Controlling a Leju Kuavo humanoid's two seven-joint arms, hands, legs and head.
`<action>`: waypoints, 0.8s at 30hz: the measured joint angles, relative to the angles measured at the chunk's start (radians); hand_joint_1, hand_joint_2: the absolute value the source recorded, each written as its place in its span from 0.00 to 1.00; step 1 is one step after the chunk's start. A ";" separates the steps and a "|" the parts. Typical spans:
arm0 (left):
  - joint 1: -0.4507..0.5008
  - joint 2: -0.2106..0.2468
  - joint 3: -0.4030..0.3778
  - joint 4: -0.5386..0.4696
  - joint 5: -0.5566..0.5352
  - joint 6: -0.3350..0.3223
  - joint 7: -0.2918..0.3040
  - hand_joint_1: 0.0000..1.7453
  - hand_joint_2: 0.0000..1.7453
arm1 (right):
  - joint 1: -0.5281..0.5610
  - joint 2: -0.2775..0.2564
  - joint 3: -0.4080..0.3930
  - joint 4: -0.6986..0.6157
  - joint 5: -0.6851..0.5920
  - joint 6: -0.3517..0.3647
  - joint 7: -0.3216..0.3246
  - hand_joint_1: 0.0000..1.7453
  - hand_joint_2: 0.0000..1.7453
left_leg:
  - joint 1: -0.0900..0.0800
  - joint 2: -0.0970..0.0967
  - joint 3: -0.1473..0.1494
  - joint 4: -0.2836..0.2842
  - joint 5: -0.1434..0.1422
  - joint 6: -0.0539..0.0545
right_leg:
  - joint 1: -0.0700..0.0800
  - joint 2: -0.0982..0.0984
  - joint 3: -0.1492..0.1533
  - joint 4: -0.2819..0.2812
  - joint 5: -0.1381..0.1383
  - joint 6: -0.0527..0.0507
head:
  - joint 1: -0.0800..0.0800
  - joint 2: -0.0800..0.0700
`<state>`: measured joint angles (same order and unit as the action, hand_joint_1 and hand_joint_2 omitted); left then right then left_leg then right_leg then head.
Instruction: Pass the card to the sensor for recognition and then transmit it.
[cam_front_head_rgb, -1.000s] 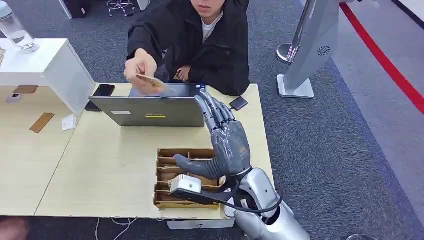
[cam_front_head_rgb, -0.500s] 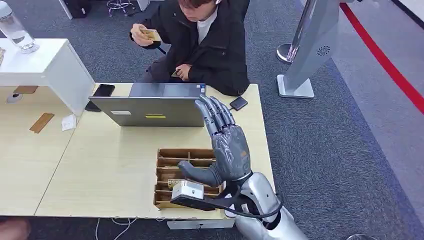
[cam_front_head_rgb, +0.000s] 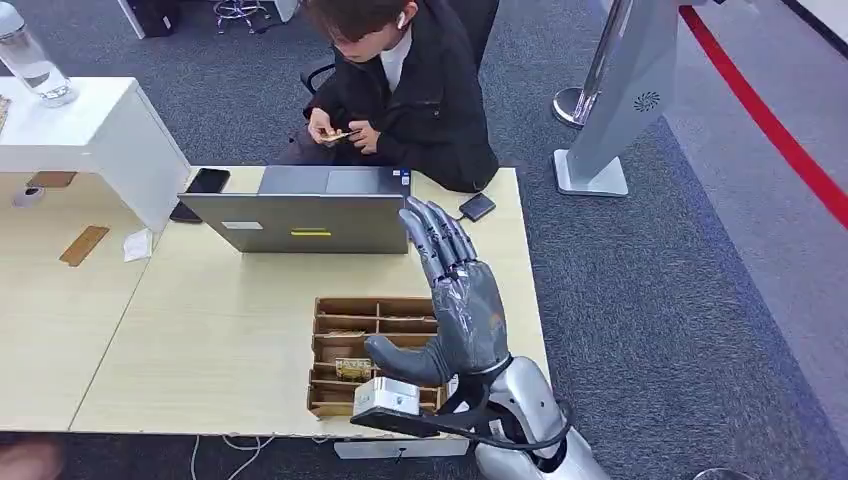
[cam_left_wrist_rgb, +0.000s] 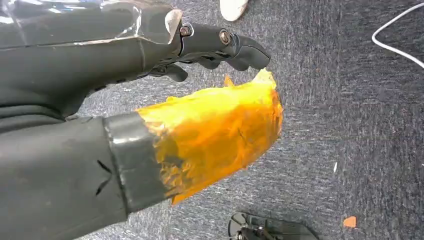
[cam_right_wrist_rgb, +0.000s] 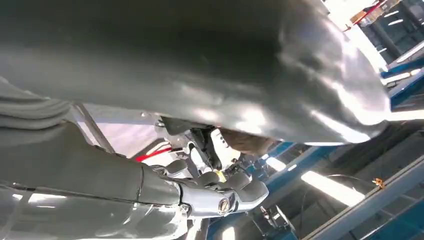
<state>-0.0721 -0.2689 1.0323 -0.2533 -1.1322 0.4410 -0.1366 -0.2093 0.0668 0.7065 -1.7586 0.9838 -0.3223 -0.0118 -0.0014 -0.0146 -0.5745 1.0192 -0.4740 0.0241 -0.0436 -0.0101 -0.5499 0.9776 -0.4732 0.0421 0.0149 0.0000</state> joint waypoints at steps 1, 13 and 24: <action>0.000 0.000 0.000 -0.002 0.000 0.000 0.000 0.00 0.00 | 0.001 0.000 0.000 -0.001 0.000 0.000 0.000 0.00 0.00 | 0.000 0.000 0.000 0.000 0.000 0.000 | 0.000 0.000 0.000 0.000 0.000 0.000 | 0.000 0.000; 0.000 -0.001 0.003 -0.005 0.008 0.000 -0.001 0.00 0.00 | 0.013 -0.005 0.000 -0.013 -0.017 -0.006 -0.016 0.00 0.00 | 0.000 0.000 0.000 0.000 0.000 0.000 | 0.000 0.000 0.000 0.000 0.000 0.000 | 0.000 0.000; 0.006 -0.009 0.025 -0.016 0.019 -0.002 -0.009 0.00 0.00 | 0.113 -0.031 0.000 -0.053 -0.061 -0.041 -0.061 0.00 0.00 | 0.000 0.000 0.000 0.000 0.000 0.000 | 0.000 0.000 0.000 0.000 0.000 0.000 | 0.000 0.000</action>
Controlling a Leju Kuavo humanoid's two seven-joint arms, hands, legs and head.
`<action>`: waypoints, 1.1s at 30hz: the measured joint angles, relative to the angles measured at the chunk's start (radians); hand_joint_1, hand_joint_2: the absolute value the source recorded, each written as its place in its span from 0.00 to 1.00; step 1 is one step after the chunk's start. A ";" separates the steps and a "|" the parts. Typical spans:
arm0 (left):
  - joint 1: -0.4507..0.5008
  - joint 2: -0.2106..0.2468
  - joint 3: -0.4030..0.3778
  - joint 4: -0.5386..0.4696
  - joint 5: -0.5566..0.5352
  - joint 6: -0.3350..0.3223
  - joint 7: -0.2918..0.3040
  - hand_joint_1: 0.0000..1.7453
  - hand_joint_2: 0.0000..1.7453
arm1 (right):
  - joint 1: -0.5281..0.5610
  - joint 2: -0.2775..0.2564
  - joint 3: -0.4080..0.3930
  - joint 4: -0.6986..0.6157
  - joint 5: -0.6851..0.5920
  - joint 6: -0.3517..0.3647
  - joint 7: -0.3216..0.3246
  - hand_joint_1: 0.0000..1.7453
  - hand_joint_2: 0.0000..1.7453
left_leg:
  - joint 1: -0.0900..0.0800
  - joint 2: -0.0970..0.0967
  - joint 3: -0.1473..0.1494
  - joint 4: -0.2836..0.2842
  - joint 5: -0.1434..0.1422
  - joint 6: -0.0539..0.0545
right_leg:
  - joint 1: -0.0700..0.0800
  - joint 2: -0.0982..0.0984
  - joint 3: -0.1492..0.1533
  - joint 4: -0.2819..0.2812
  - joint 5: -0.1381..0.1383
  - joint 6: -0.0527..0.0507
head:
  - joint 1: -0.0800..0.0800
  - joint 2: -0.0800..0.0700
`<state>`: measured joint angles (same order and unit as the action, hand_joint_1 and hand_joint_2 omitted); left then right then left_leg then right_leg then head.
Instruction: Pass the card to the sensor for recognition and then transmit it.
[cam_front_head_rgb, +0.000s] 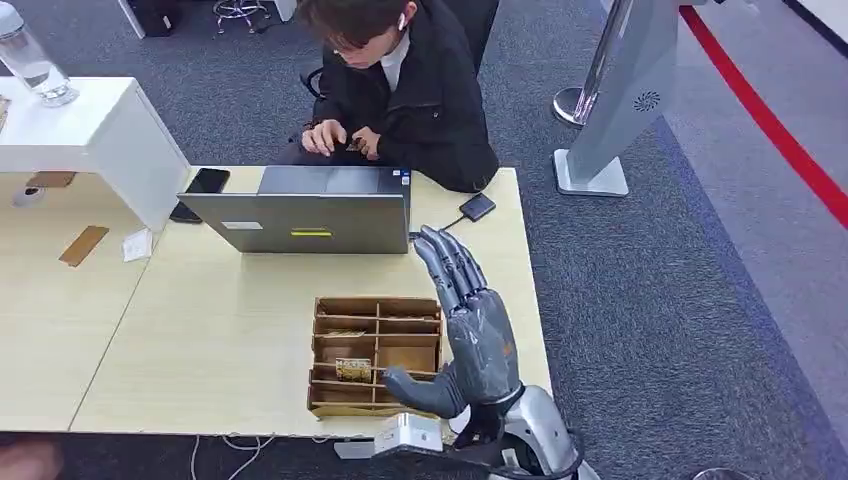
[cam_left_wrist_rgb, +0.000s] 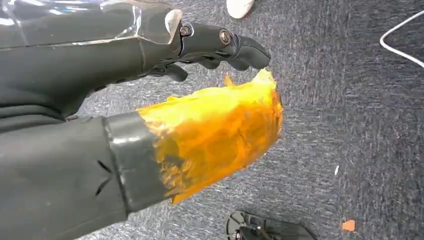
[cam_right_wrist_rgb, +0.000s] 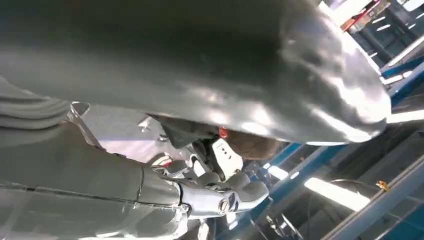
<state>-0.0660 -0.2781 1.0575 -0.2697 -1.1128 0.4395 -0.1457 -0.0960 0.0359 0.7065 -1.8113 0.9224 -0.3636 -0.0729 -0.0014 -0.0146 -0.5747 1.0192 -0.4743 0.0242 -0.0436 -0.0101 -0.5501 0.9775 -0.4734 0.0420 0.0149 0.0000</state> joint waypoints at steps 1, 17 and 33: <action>0.001 0.000 0.001 -0.002 0.000 0.000 0.000 0.00 0.00 | 0.006 -0.002 0.000 -0.001 0.000 -0.001 -0.001 0.00 0.00 | 0.000 0.000 0.000 0.000 0.000 0.000 | 0.000 0.000 0.000 0.000 0.000 0.000 | 0.000 0.000; 0.001 -0.001 0.009 -0.005 0.000 -0.002 0.000 0.00 0.00 | 0.023 -0.008 0.000 -0.003 -0.001 -0.001 -0.003 0.00 1.00 | 0.000 0.000 0.000 0.000 0.000 0.000 | 0.000 0.000 0.000 0.000 0.000 0.000 | 0.000 0.000; -0.001 0.000 0.010 -0.005 -0.027 0.000 -0.012 0.00 0.00 | 0.064 -0.009 -0.021 0.168 0.114 0.034 0.042 0.00 1.00 | 0.000 0.000 0.000 0.000 0.000 0.000 | 0.000 0.000 0.000 0.000 0.000 -0.001 | 0.000 0.000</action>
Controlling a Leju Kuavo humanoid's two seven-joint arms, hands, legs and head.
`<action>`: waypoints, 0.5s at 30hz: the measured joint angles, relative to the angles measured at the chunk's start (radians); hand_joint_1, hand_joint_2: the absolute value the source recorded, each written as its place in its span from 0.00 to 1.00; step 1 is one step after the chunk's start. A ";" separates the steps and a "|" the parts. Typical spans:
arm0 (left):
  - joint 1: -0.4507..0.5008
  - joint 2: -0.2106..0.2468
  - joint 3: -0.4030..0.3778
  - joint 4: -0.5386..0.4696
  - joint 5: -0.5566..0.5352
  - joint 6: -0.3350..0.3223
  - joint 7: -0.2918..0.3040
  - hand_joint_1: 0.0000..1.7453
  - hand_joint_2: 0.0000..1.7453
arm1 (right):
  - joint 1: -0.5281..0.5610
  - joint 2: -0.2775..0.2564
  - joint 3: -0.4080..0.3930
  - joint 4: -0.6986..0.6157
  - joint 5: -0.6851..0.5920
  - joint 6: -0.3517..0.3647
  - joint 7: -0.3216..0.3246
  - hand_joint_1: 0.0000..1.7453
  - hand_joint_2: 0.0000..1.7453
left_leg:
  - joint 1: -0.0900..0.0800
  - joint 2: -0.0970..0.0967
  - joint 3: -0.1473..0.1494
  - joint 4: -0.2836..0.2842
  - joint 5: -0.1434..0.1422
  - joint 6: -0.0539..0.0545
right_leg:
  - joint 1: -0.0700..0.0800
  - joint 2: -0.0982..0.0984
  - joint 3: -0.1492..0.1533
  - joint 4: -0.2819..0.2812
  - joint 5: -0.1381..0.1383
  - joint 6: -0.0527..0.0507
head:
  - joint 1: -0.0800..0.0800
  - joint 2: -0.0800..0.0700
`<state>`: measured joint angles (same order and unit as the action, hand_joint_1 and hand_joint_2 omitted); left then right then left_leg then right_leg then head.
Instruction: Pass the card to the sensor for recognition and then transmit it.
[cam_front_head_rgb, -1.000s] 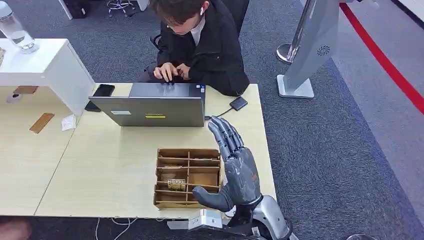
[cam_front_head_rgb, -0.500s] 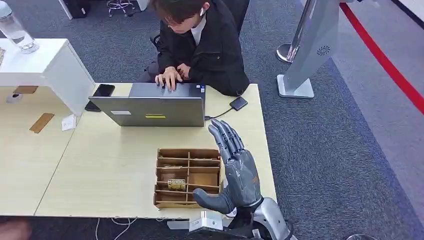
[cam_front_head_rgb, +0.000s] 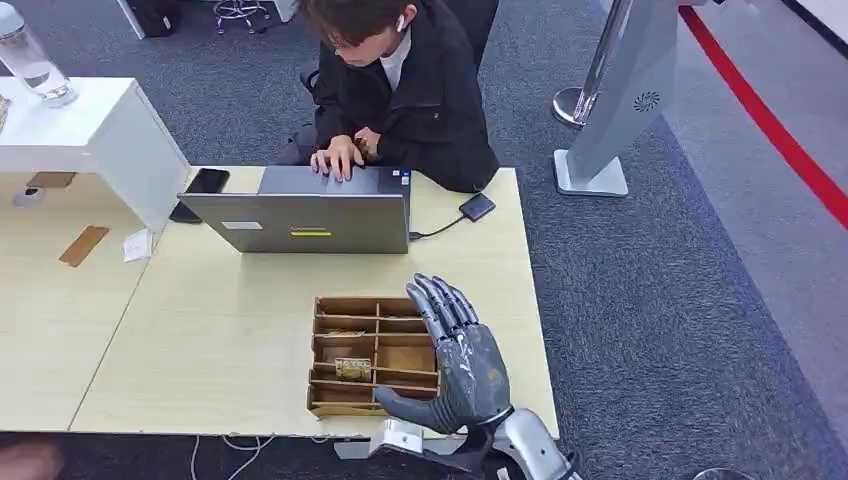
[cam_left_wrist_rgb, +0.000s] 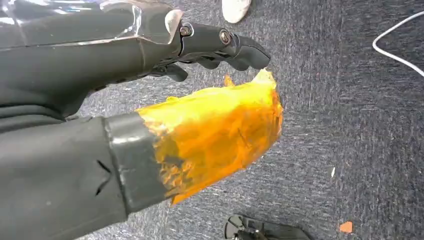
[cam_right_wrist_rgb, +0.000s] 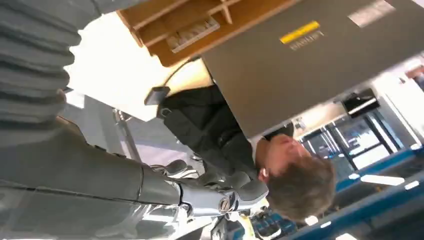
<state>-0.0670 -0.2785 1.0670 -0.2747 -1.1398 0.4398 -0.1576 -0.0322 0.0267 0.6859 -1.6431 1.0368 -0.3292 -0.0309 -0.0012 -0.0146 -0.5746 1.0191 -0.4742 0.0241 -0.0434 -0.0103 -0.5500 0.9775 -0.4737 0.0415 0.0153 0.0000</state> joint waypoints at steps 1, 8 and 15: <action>0.000 0.000 0.000 0.000 0.000 0.000 0.000 0.00 0.00 | -0.001 0.000 -0.002 0.011 0.002 0.000 0.000 0.00 1.00 | 0.000 0.000 0.000 0.000 0.000 0.000 | 0.000 0.000 0.000 0.000 0.000 0.000 | 0.000 0.000; 0.000 0.001 0.000 0.000 -0.005 0.000 0.001 0.00 0.00 | -0.004 0.000 -0.005 0.043 0.038 0.003 0.023 0.00 1.00 | 0.000 0.000 0.000 0.000 0.000 0.000 | 0.000 0.000 0.000 0.000 0.000 0.000 | 0.000 0.000; -0.001 0.002 0.000 0.000 -0.027 -0.008 0.018 0.00 0.00 | -0.016 0.000 -0.005 0.085 0.166 0.009 0.094 0.00 1.00 | 0.000 0.000 0.000 0.000 0.000 0.000 | 0.000 0.000 0.000 0.000 0.000 0.000 | 0.000 0.000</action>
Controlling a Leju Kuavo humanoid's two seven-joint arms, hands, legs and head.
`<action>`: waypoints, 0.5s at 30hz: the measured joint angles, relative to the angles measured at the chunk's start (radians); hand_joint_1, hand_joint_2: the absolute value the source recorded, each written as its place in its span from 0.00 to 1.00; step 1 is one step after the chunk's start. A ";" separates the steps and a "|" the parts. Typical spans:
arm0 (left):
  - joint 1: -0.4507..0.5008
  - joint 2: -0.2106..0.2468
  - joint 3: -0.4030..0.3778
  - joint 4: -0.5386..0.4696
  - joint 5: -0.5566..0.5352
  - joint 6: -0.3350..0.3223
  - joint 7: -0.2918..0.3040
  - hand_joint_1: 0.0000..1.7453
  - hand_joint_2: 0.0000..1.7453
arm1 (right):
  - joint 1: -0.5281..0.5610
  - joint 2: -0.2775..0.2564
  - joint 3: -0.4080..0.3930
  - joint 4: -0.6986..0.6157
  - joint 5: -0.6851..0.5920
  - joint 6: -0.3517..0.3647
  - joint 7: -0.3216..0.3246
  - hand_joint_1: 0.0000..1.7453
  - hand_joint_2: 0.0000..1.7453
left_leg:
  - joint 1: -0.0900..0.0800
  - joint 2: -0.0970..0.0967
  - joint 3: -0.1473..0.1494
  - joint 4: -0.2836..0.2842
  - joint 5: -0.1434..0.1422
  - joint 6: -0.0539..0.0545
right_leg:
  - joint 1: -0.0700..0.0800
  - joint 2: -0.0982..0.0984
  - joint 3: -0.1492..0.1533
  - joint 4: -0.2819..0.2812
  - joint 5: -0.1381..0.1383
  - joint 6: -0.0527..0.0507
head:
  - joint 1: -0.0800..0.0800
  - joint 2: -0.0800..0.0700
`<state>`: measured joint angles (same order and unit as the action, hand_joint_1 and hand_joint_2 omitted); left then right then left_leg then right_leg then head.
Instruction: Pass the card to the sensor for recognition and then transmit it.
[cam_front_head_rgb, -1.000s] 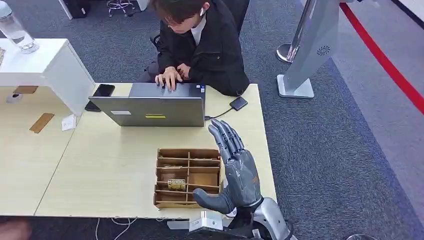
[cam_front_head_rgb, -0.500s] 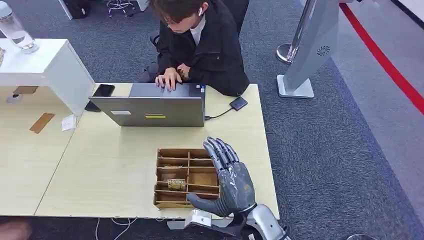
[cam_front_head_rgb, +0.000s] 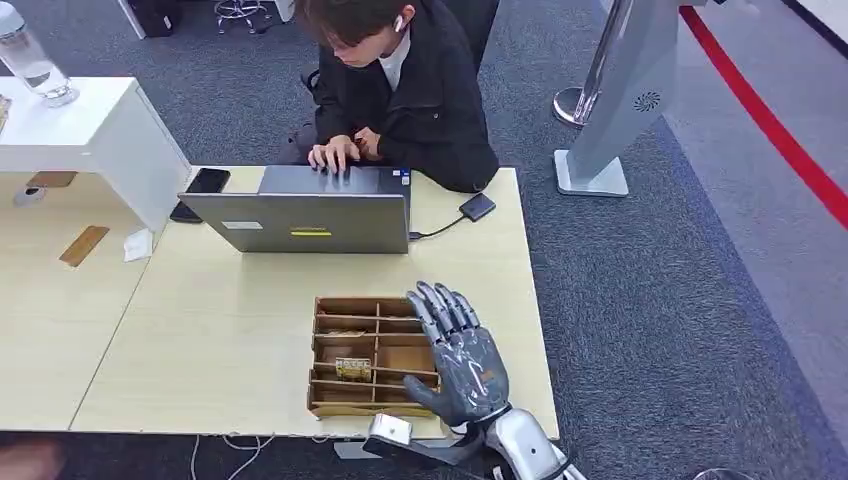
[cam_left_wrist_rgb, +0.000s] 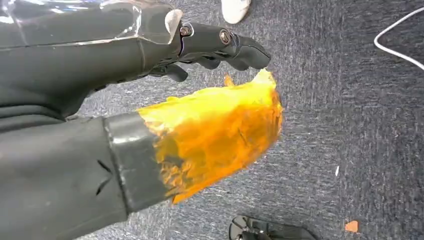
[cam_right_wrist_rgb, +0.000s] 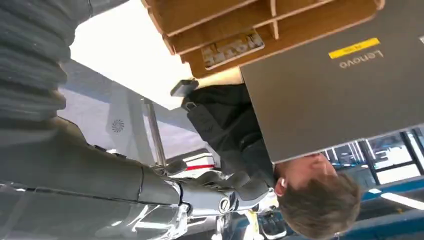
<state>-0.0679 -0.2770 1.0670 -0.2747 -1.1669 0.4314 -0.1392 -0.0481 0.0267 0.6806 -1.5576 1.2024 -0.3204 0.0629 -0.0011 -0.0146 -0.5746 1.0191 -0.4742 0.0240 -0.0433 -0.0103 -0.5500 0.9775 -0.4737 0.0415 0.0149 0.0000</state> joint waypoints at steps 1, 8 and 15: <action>0.000 0.000 0.000 0.000 0.000 -0.001 0.000 0.00 0.00 | -0.001 0.000 0.000 0.004 0.001 0.000 0.000 0.00 1.00 | 0.000 0.000 0.000 0.000 0.000 0.000 | 0.000 0.000 0.000 0.000 0.000 0.000 | 0.000 0.000; 0.000 0.000 0.000 0.000 -0.011 -0.010 0.003 0.00 0.00 | -0.009 0.000 -0.001 0.023 0.031 0.012 0.008 0.00 1.00 | 0.000 0.000 0.000 0.000 0.000 0.000 | 0.000 0.000 0.000 0.000 0.000 0.000 | 0.000 0.000; -0.001 0.000 0.000 0.000 -0.018 -0.010 0.006 0.00 0.00 | -0.023 0.000 -0.001 0.031 0.045 0.021 0.012 0.00 1.00 | 0.000 0.000 0.000 0.000 0.000 0.000 | 0.000 0.000 0.000 0.000 0.000 0.000 | 0.000 0.000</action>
<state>-0.0686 -0.2769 1.0670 -0.2747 -1.1853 0.4211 -0.1331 -0.0713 0.0267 0.6794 -1.5271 1.2471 -0.2999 0.0747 -0.0011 -0.0146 -0.5747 1.0191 -0.4742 0.0241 -0.0433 -0.0103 -0.5501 0.9775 -0.4738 0.0415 0.0149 0.0000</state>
